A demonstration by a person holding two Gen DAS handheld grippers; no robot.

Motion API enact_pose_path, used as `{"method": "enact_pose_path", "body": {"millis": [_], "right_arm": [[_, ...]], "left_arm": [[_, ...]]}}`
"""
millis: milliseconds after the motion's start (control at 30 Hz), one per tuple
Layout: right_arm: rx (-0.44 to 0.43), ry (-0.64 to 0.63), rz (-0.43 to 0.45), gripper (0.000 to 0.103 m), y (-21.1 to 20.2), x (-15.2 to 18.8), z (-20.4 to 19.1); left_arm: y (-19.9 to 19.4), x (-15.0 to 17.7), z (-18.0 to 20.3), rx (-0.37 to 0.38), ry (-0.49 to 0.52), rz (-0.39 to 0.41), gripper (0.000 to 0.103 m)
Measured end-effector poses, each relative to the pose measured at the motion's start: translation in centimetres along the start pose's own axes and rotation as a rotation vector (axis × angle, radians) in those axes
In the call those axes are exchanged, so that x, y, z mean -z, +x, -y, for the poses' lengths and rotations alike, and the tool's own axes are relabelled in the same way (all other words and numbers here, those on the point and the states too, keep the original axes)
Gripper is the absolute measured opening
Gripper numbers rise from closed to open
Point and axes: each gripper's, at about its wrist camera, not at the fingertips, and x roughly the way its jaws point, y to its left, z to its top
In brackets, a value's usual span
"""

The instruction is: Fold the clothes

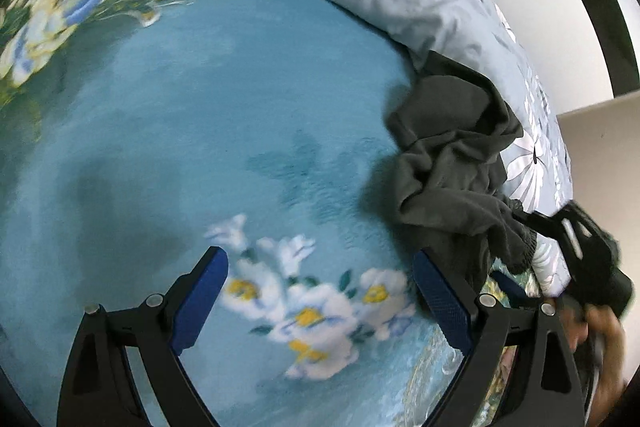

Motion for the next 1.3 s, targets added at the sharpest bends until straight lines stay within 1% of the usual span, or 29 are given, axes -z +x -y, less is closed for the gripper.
{"method": "enact_pose_path", "body": {"millis": [33, 67, 100, 133, 167, 200, 233, 300, 367, 433, 533, 600, 700, 800, 900, 933, 1033, 1067, 1133, 1233, 1300], "right_arm": [[-0.005, 0.013, -0.023, 0.054, 0.3, -0.1, 0.1], [-0.011, 0.026, -0.046, 0.039, 0.5, -0.2, 0.2], [-0.016, 0.04, -0.069, 0.031, 0.8, -0.4, 0.3], [-0.022, 0.053, -0.091, 0.027, 1.0, -0.5, 0.4], [-0.03, 0.033, -0.094, 0.02, 0.8, -0.5, 0.2], [-0.037, -0.006, -0.087, 0.017, 0.1, -0.4, -0.1], [-0.035, -0.072, -0.071, 0.015, -1.1, -0.2, -0.5], [-0.033, -0.161, -0.034, 0.011, -3.3, 0.2, -0.9], [-0.04, -0.236, 0.013, 0.01, -6.3, 1.1, -0.3], [-0.047, -0.268, 0.035, 0.009, -9.2, 2.0, 1.1], [-0.022, -0.312, 0.059, 0.009, -13.1, 3.9, 4.8], [0.016, -0.33, 0.054, 0.009, -15.3, 5.7, 7.8], [0.066, -0.322, 0.047, 0.008, -18.0, 6.9, 12.7], [0.192, -0.297, 0.031, 0.008, -19.5, 8.2, 19.2], [0.278, -0.238, -0.01, 0.008, -20.2, 9.8, 24.1], [0.285, -0.205, -0.015, 0.008, -20.6, 10.3, 25.7], [0.306, -0.108, -0.028, 0.008, -21.7, 12.1, 30.4], [0.304, -0.094, -0.029, 0.008, -21.9, 12.4, 31.1], [0.31, -0.108, -0.027, 0.008, -22.4, 12.9, 31.8], [0.31, -0.11, -0.008, 0.008, -23.6, 13.5, 32.7], [0.317, -0.094, 0.005, 0.008, -23.9, 13.6, 32.8]], "left_arm": [[-0.4, 0.1, -0.7, 0.003, -0.015, -0.01, 0.094], [-0.7, 0.3, -1.3, 0.003, -0.028, -0.014, 0.094], [-1.1, 0.5, -1.7, -0.003, -0.037, -0.011, 0.094], [-1.4, 0.7, -2.0, -0.012, -0.042, -0.006, 0.094], [-1.5, 0.9, -2.1, -0.014, -0.048, -0.007, 0.094], [-1.6, 1.1, -2.3, -0.009, -0.057, -0.013, 0.094], [-1.7, 1.3, -2.4, 0.002, -0.069, -0.02, 0.094], [-1.6, 1.7, -1.9, 0.027, -0.083, -0.033, 0.094], [-1.3, 2.1, -1.1, 0.047, -0.091, -0.043, 0.094], [-1.1, 2.4, -0.2, 0.068, -0.098, -0.054, 0.094], [-0.8, 3.1, 1.3, 0.103, -0.099, -0.078, 0.094], [-0.5, 3.8, 2.3, 0.126, -0.104, -0.1, 0.094], [0.1, 4.9, 3.3, 0.162, -0.129, -0.146, 0.093], [0.9, 6.2, 4.5, 0.18, -0.148, -0.194, 0.093], [1.7, 7.3, 6.8, 0.205, -0.129, -0.241, 0.093], [1.9, 7.5, 7.6, 0.207, -0.112, -0.246, 0.093], [2.6, 7.6, 10.9, 0.205, -0.057, -0.253, 0.093], [2.9, 7.5, 11.9, 0.202, -0.043, -0.26, 0.093], [3.7, 7.2, 14.3, 0.188, -0.006, -0.271, 0.093], [5.1, 6.2, 18.2, 0.126, 0.063, -0.272, 0.093], [6.3, 5.5, 20.3, 0.083, 0.082, -0.274, 0.093]]}}
